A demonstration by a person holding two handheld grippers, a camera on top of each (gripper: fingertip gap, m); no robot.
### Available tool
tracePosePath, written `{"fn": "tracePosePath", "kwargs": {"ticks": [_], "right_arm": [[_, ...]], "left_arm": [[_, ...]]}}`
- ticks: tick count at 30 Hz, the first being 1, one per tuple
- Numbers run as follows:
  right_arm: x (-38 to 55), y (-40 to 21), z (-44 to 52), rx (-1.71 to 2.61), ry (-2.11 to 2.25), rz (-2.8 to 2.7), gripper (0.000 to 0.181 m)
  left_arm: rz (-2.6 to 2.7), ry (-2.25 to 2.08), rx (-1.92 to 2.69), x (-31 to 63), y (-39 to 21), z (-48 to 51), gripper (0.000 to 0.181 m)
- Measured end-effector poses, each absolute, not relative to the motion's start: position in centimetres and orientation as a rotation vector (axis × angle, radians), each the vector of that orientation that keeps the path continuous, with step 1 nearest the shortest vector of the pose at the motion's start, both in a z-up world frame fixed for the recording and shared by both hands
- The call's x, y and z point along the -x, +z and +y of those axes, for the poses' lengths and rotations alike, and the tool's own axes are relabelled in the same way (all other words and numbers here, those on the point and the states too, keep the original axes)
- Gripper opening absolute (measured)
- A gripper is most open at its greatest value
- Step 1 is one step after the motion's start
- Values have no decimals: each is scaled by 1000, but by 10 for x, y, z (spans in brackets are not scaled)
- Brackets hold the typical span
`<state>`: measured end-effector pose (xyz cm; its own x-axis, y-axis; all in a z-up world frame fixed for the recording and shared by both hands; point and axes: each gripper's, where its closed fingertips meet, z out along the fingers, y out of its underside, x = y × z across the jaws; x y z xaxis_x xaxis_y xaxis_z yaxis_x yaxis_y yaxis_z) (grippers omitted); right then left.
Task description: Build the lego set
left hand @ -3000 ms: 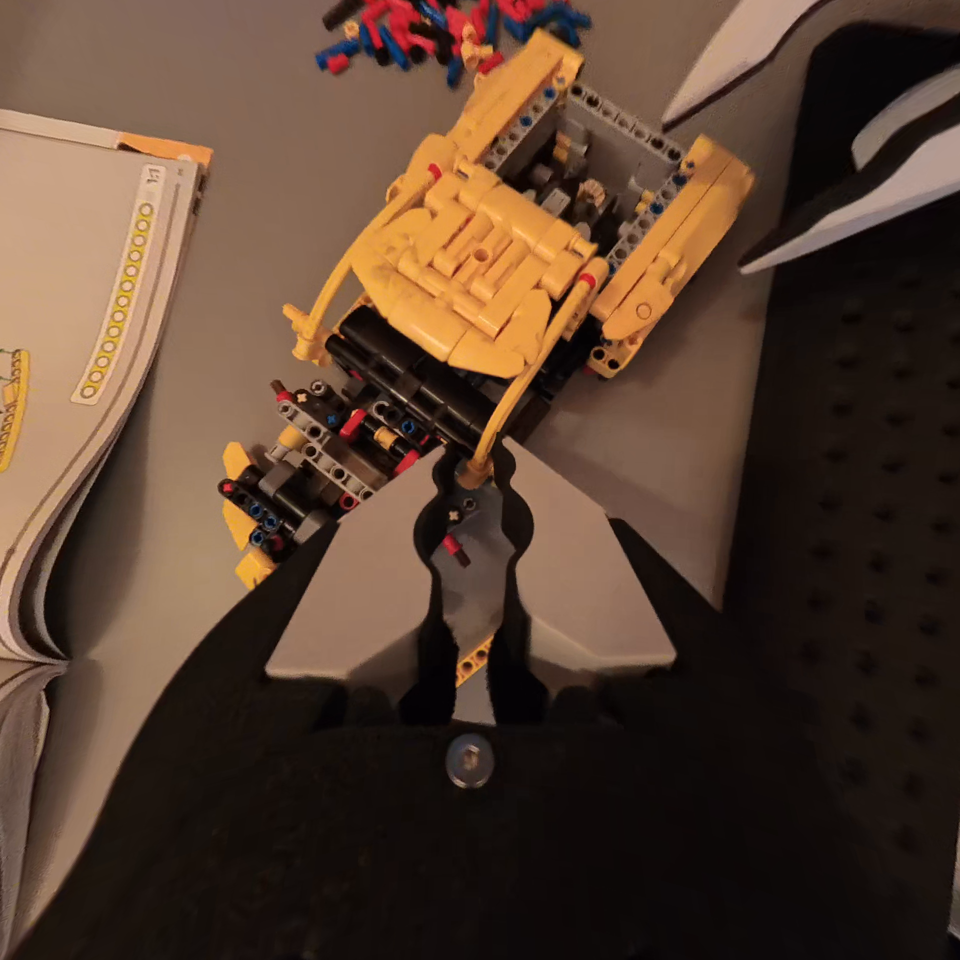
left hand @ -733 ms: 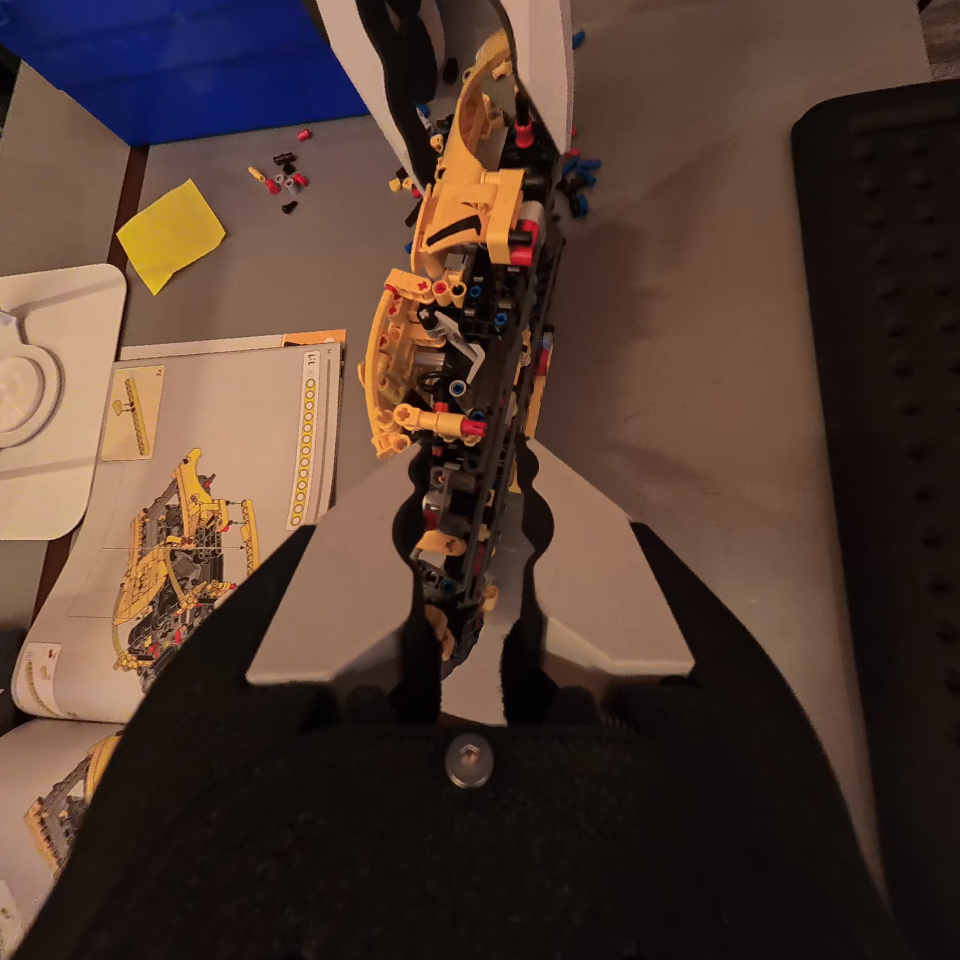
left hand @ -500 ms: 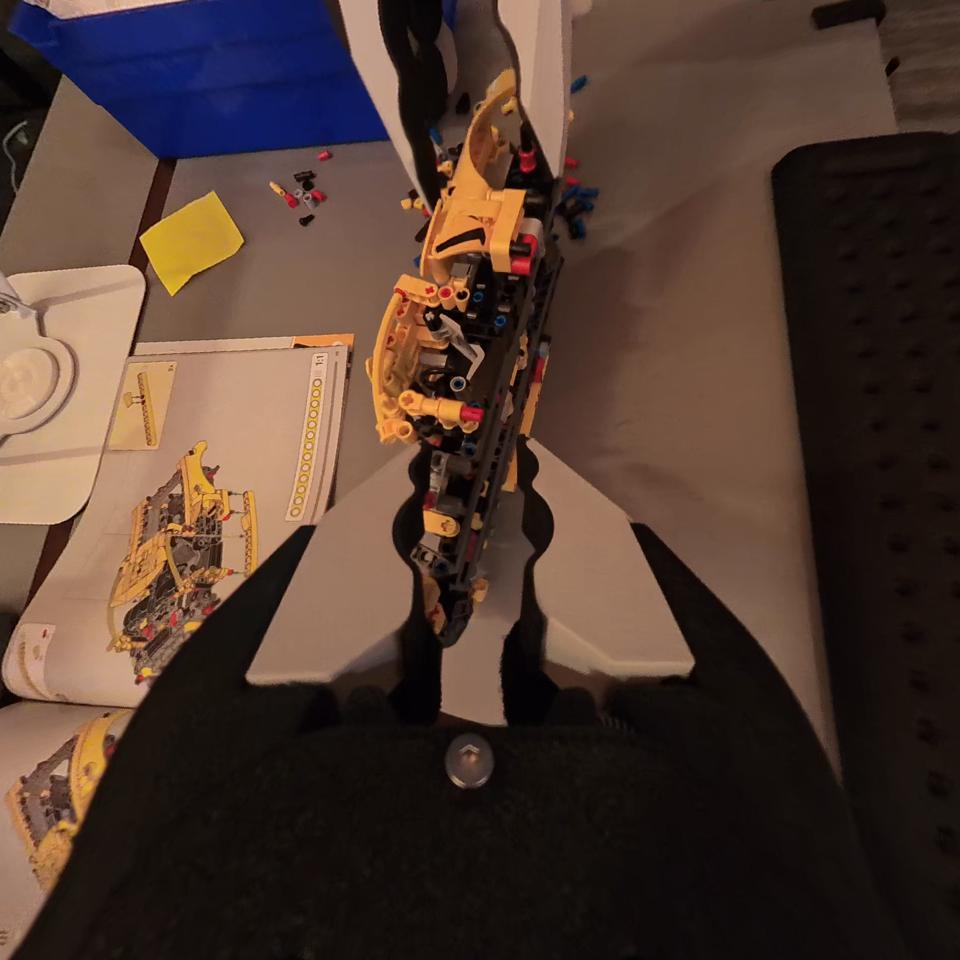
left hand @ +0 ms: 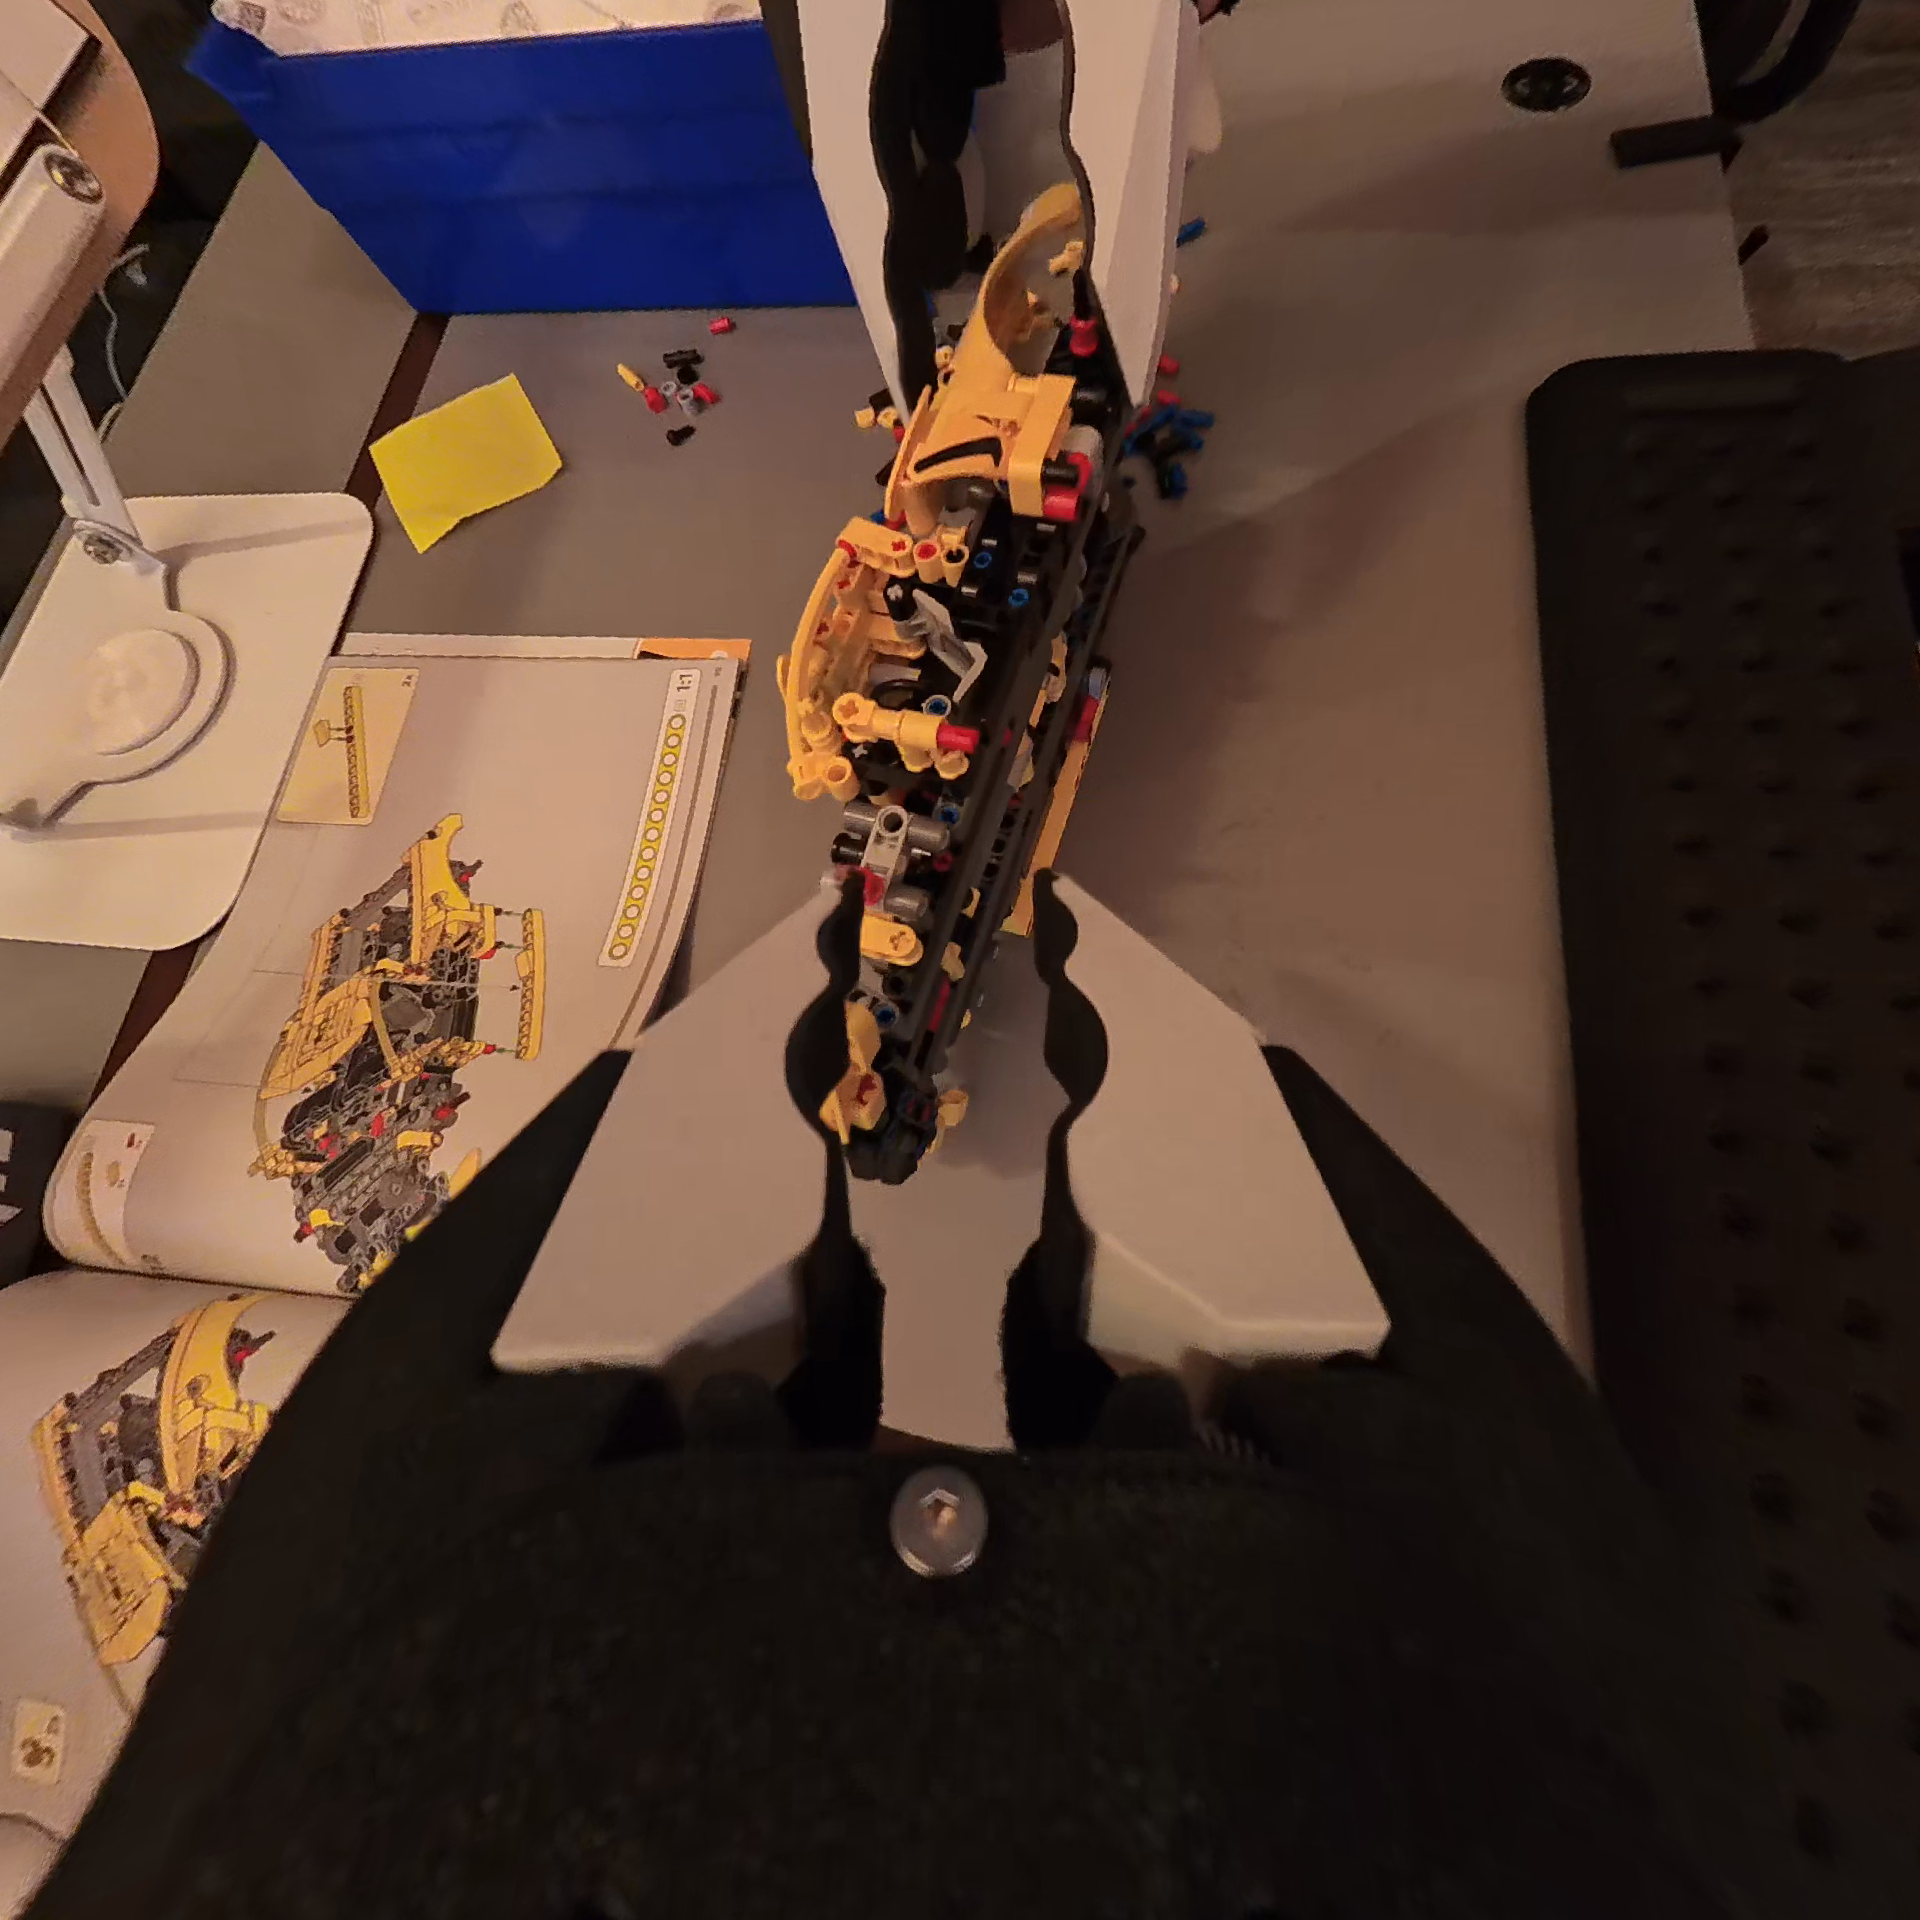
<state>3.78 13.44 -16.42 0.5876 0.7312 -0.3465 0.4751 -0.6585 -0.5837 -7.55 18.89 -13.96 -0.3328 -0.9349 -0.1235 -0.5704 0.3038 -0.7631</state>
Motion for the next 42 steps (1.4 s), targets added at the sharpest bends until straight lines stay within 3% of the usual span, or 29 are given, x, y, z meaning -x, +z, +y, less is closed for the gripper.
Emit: {"fn": "tracePosePath", "kwargs": {"ticks": [12, 24, 34, 42], "right_arm": [[-43, -158, 140, 2358, 670, -918, 58], [1, -112, 106, 1988, 541, -640, 58], [94, -186, 60, 2096, 752, -683, 53], [118, -208, 84, 2063, 758, -709, 52]], "left_arm": [[1924, -842, 1407, 128, -135, 203, 33], [2038, -919, 1608, 179, -210, 197, 33], [2312, -877, 1535, 178, -250, 184, 32], [2357, -874, 1564, 181, -262, 170, 7]]}}
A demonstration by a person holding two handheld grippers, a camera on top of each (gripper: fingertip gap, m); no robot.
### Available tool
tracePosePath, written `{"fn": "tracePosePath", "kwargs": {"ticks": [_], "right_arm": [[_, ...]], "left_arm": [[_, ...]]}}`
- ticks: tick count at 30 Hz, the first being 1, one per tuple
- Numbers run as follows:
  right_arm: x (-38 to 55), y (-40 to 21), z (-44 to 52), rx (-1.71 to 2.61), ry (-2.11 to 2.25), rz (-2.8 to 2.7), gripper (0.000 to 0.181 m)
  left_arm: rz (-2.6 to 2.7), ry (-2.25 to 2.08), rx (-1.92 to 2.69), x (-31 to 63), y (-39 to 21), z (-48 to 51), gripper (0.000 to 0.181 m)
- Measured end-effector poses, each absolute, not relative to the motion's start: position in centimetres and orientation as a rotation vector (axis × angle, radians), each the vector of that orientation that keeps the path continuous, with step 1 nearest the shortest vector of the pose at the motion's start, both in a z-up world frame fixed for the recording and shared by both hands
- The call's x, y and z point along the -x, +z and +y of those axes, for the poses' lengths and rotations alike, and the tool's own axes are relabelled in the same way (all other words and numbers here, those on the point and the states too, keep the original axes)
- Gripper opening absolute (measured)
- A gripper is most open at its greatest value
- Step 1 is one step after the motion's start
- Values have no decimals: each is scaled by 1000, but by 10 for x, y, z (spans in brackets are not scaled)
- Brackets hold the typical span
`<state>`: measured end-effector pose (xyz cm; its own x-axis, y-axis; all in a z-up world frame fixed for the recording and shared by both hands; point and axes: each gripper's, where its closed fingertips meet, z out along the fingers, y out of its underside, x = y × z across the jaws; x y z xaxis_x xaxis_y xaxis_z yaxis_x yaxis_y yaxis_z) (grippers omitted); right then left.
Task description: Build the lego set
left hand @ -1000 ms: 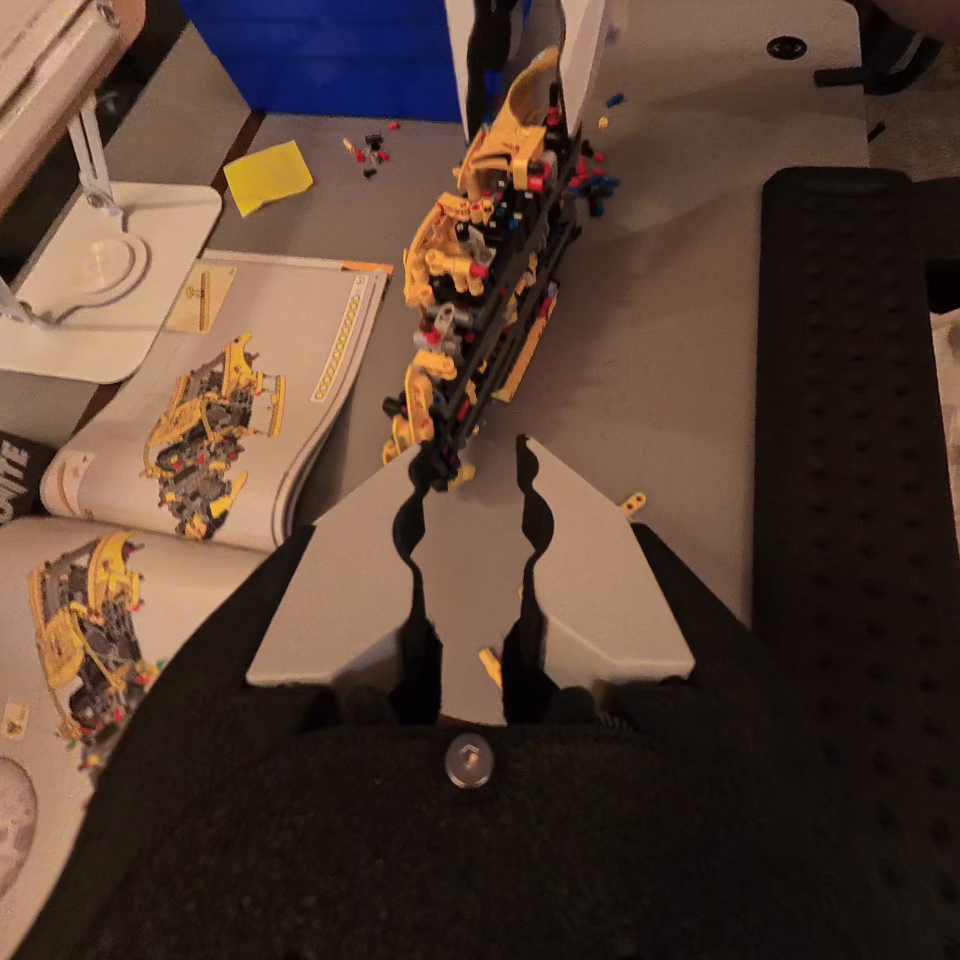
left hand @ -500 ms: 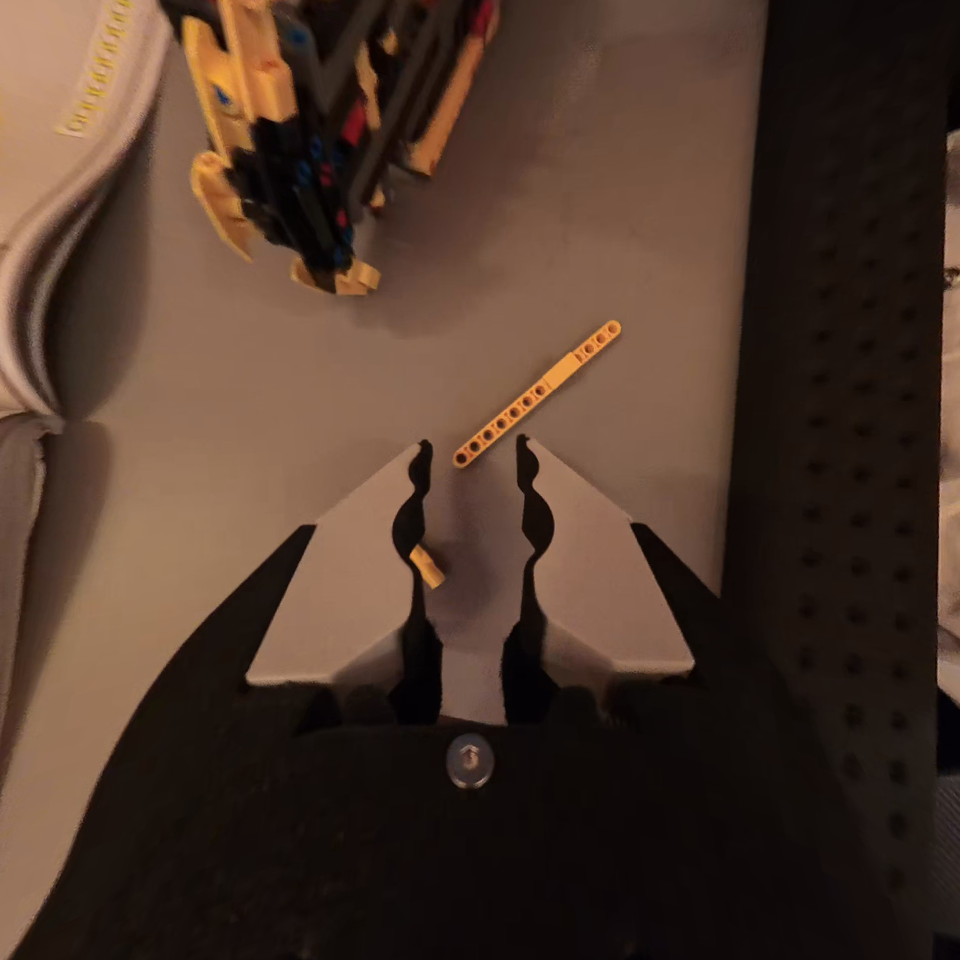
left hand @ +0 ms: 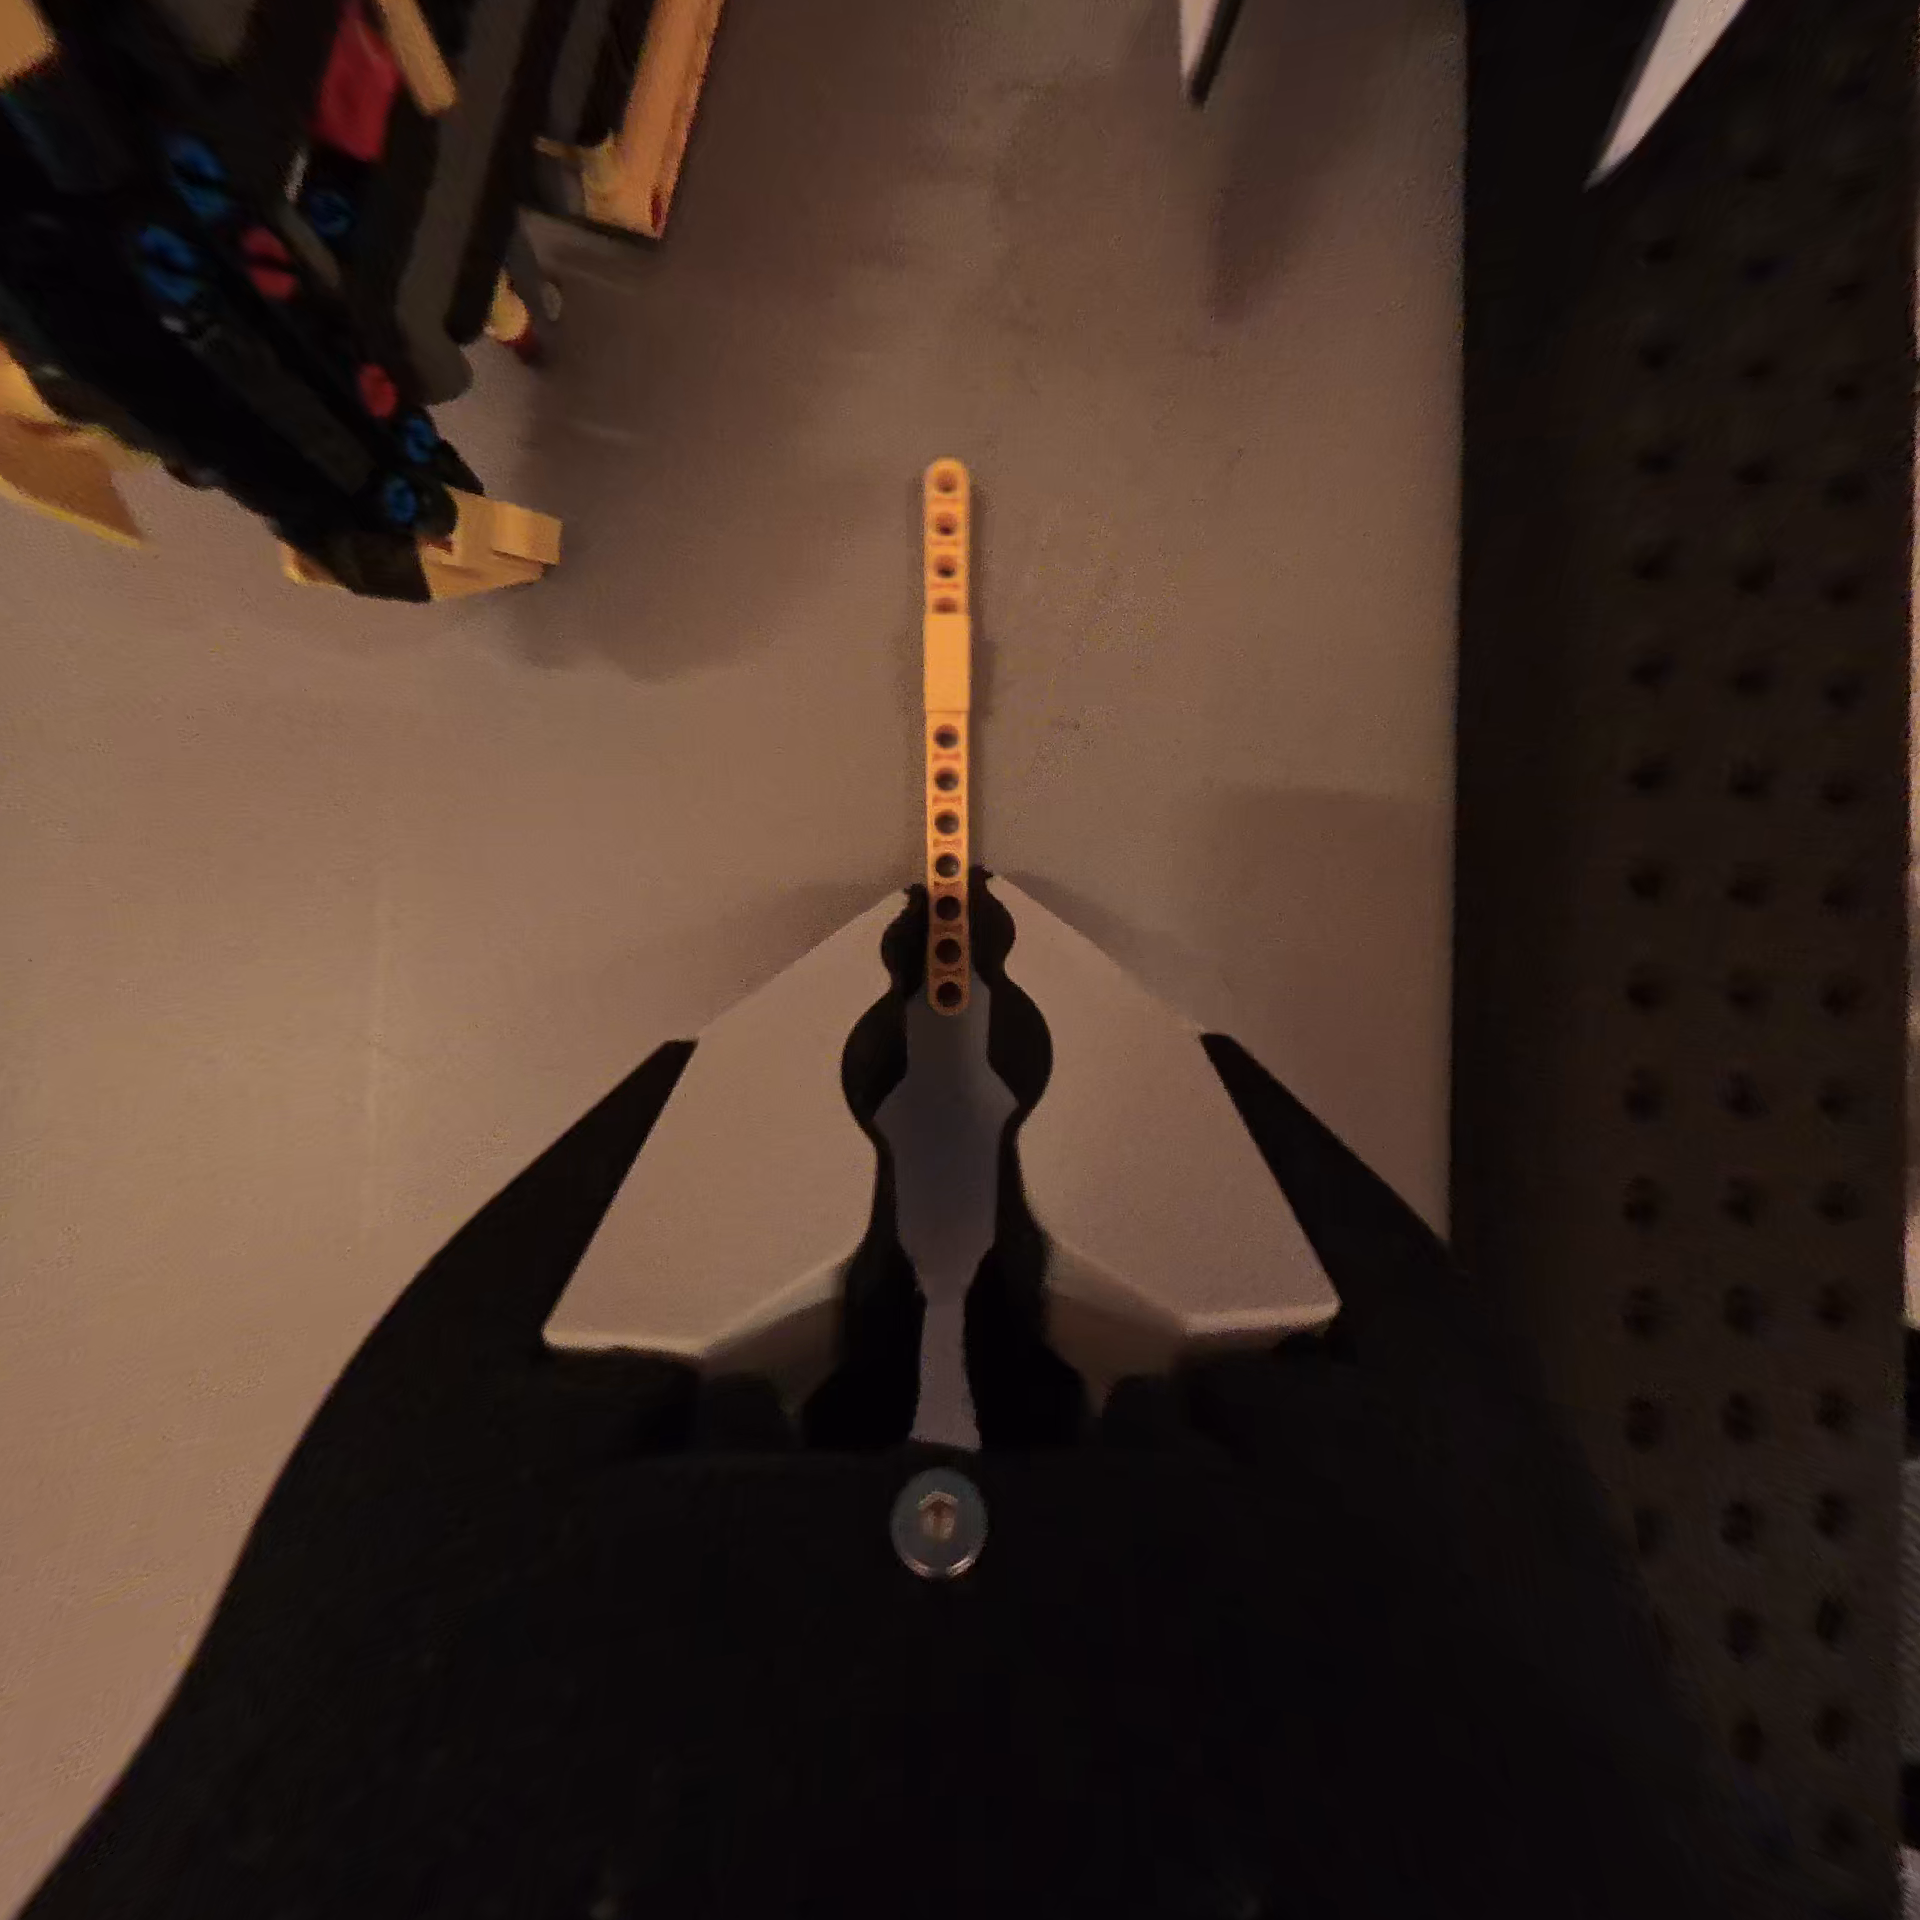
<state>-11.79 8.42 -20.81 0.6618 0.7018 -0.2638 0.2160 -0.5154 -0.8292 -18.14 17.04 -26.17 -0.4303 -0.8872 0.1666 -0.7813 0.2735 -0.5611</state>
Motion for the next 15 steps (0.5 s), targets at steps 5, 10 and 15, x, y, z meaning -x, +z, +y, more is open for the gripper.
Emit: {"fn": "tracePosePath", "kwargs": {"ticks": [5, 10, 15], "right_arm": [[123, -217, 109, 1972, 498, -803, 51], [134, -210, 109, 1937, 741, -732, 42], [132, -192, 105, 1887, 909, -642, 12]], "left_arm": [[2333, -1082, 1639, 184, -249, 148, 7], [2307, -1247, 1521, 177, -218, 131, 7], [2317, -1265, 1434, 173, -201, 121, 7]]}}
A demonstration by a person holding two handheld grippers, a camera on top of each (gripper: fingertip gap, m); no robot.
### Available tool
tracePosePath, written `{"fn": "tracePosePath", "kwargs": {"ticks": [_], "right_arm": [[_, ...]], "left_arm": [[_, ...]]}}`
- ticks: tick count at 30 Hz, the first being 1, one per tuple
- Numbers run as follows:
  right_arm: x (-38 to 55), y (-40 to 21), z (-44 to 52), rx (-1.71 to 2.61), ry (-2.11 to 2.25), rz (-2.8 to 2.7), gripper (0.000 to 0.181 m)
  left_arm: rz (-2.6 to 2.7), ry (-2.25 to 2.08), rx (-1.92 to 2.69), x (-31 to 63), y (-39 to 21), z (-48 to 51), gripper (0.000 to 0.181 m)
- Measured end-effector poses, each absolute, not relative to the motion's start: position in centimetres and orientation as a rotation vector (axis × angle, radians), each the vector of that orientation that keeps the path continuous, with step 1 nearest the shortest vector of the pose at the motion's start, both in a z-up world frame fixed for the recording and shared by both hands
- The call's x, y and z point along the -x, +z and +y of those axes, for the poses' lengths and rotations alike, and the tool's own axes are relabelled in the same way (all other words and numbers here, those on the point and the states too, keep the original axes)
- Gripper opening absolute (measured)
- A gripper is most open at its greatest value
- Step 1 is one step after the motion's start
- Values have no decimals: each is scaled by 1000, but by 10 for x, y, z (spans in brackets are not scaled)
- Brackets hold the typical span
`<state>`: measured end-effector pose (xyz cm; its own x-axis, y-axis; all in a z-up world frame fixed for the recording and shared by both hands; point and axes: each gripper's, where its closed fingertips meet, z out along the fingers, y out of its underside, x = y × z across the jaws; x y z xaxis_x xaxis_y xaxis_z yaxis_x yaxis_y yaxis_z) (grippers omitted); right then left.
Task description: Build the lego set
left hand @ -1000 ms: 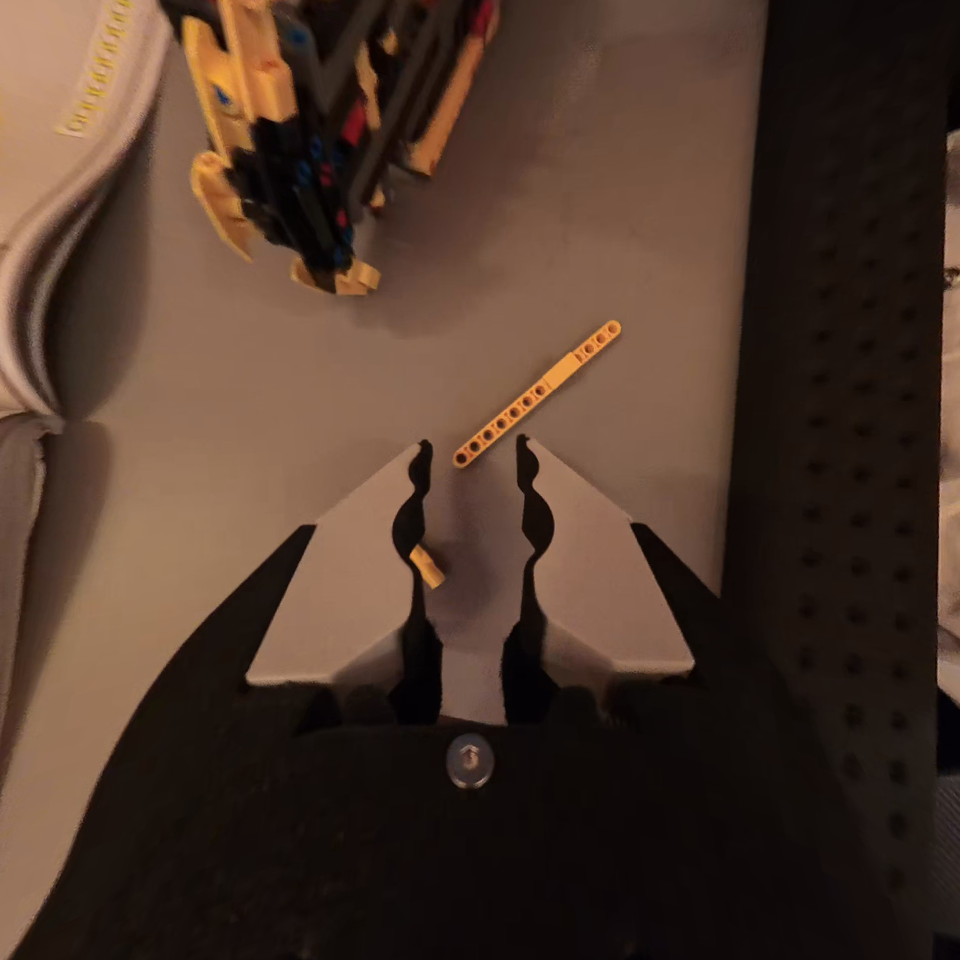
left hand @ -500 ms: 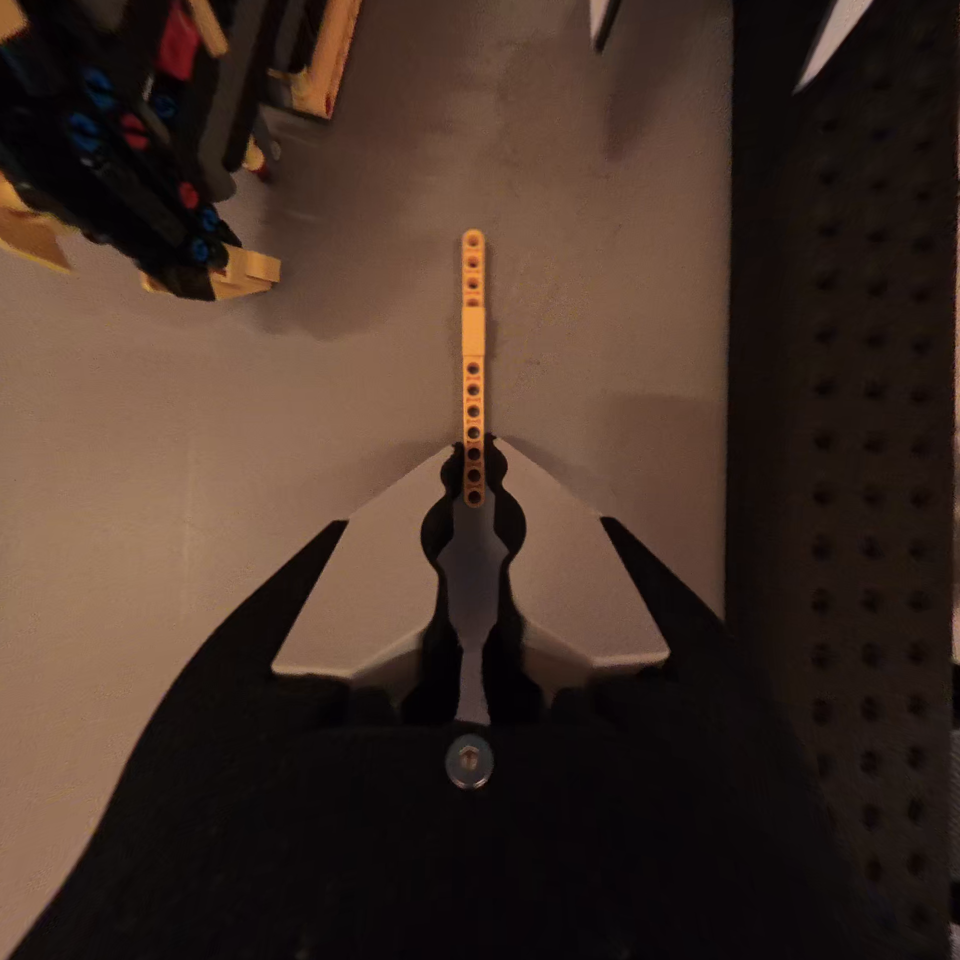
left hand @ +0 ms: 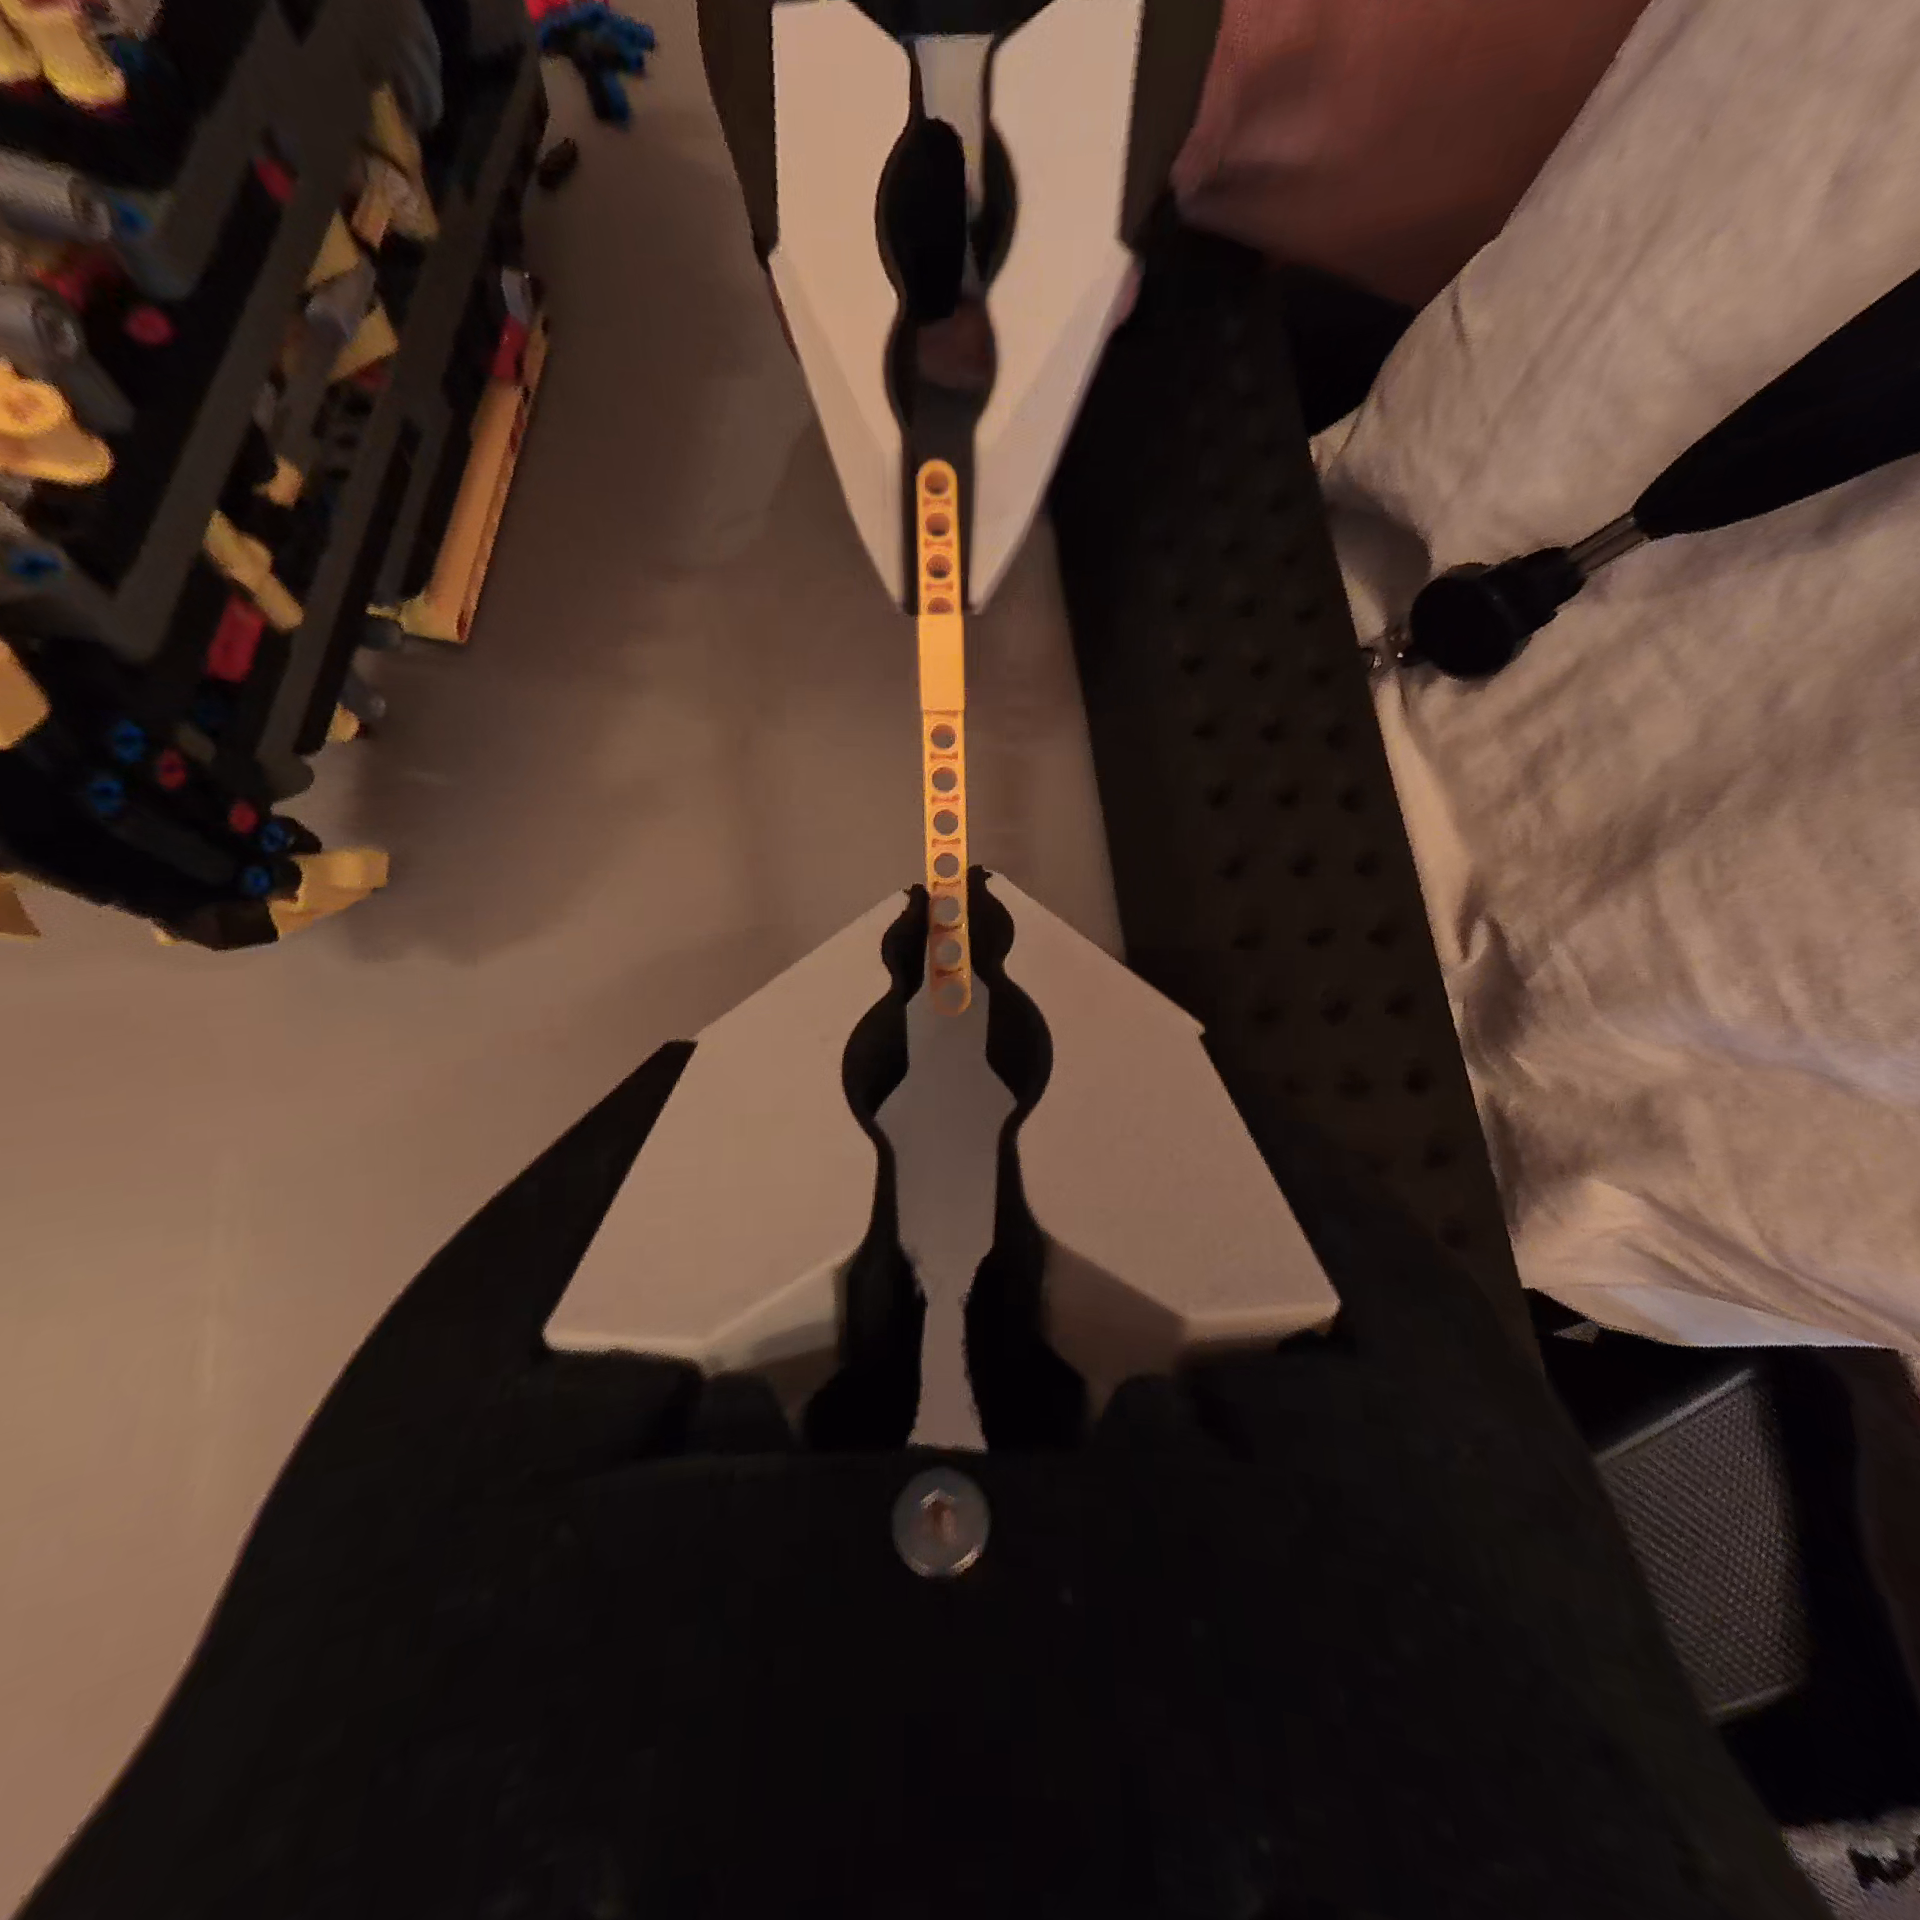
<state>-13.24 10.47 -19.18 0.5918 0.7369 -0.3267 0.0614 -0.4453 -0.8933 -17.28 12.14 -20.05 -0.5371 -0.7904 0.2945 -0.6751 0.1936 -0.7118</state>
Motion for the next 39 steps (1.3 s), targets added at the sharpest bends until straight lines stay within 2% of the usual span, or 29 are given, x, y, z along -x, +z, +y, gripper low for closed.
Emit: {"fn": "tracePosePath", "kwargs": {"ticks": [1, 3, 6, 7, 8, 14, 17, 18, 23, 26, 34, 35, 37, 39], "right_arm": [[132, -192, 101, 1902, 949, -637, 6], [131, -193, 98, 1917, 982, -624, 6], [133, -191, 94, 1895, 994, -628, 18], [133, -192, 92, 1906, 1007, -629, 7], [133, -193, 90, 1924, 1004, -629, 5], [122, -189, 94, 1935, 1044, -504, 4], [106, -187, 99, 1950, 1103, -352, 4], [100, -189, 101, 1964, 1118, -292, 4], [82, -180, 101, 1926, 1431, 14, 4], [80, -182, 97, 1921, 1510, 64, 4], [81, -177, 92, 1919, 1561, 78, 4], [79, -177, 93, 1917, 1552, 92, 4], [79, -175, 90, 1918, 1554, 68, 4], [76, -174, 89, 1919, 1540, 75, 4]], "left_arm": [[2322, -1261, 1421, 172, -199, 120, 7], [2327, -1246, 1405, 171, -197, 118, 7], [2319, -1289, 1394, 170, -193, 113, 7], [2317, -1296, 1394, 169, -193, 113, 7], [2320, -1296, 1393, 169, -193, 112, 7], [2218, -1231, 1382, 155, -187, 119, 9], [2101, -1216, 1300, 146, -174, 120, 27], [2058, -1225, 1272, 143, -169, 119, 28], [1964, -872, 1116, 126, -173, 132, 27], [1929, -721, 1001, 118, -171, 133, 17], [2002, -744, 977, 116, -177, 127, 23], [2009, -740, 971, 115, -177, 126, 23], [1998, -743, 965, 112, -175, 126, 9], [2009, -760, 975, 109, -175, 126, 9]]}}
